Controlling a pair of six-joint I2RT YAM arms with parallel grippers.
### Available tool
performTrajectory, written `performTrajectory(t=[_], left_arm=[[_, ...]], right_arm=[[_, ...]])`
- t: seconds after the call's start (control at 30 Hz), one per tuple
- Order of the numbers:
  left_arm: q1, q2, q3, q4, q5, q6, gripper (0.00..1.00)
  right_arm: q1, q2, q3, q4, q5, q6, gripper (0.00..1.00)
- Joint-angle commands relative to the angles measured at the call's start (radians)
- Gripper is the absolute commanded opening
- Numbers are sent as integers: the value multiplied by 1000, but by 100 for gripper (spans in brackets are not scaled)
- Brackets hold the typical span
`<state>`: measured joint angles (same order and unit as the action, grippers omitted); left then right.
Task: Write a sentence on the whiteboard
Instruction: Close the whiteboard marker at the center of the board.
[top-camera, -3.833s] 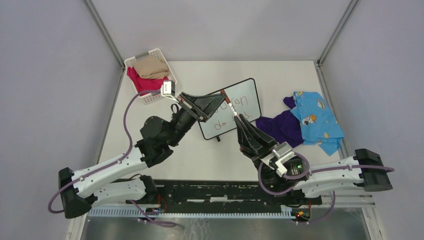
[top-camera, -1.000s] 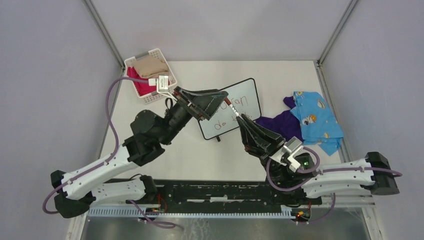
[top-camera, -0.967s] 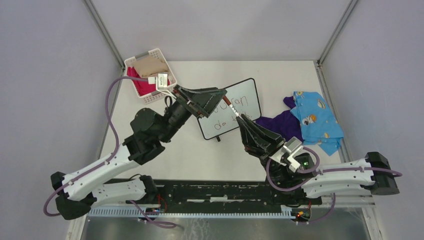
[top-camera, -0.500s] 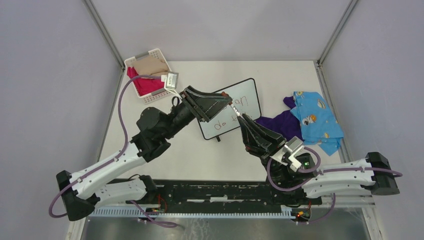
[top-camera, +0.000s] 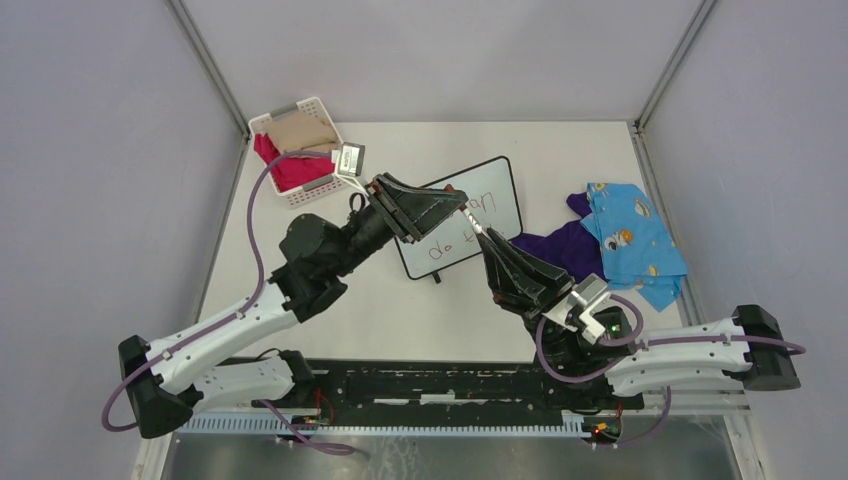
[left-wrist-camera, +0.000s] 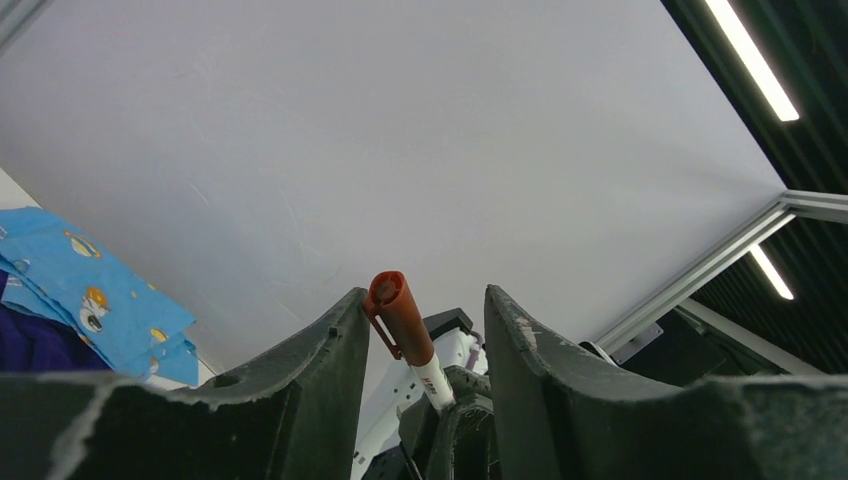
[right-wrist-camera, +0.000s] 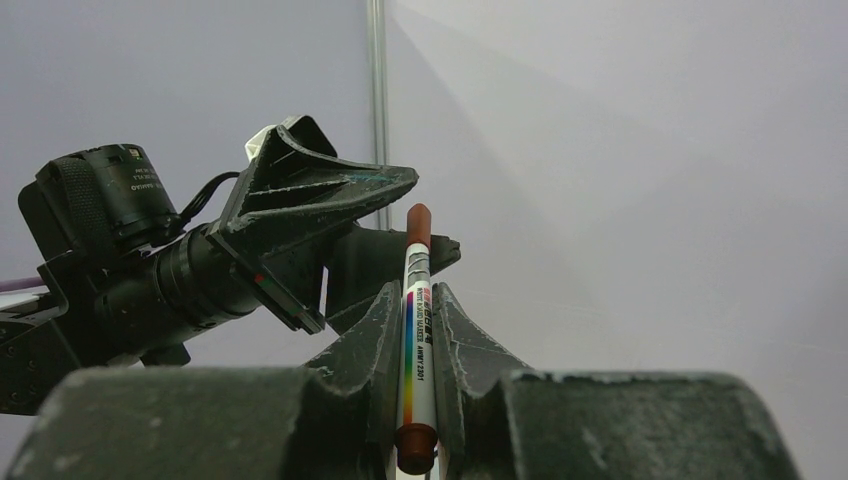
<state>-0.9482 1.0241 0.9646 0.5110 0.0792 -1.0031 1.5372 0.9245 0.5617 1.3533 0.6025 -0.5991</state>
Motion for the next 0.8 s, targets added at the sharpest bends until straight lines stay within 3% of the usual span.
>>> performTrajectory(t=[0.0,0.13,0.37,0.53,0.63,0.77], left_arm=[[6,-11,-7,58,-31,-59,51],[6,-16,-20,58,-45,-70,45],[6,-4,-24,74,-44,-95,25],[7,-1,-28,90,-41,-103,18],[6,5,-30,90,-36,-107,3],[-6,27,-38,109,-12,-129,2]], right_arm=[[-2,-17,-5,45,2,6,0],[-1,-20,-6,46,4,6,0],[-2,-12,-6,46,-2,20,0],[-2,-6,-8,40,-2,21,0],[-2,-4,-9,44,4,21,0],[-2,2,-5,60,22,11,0]])
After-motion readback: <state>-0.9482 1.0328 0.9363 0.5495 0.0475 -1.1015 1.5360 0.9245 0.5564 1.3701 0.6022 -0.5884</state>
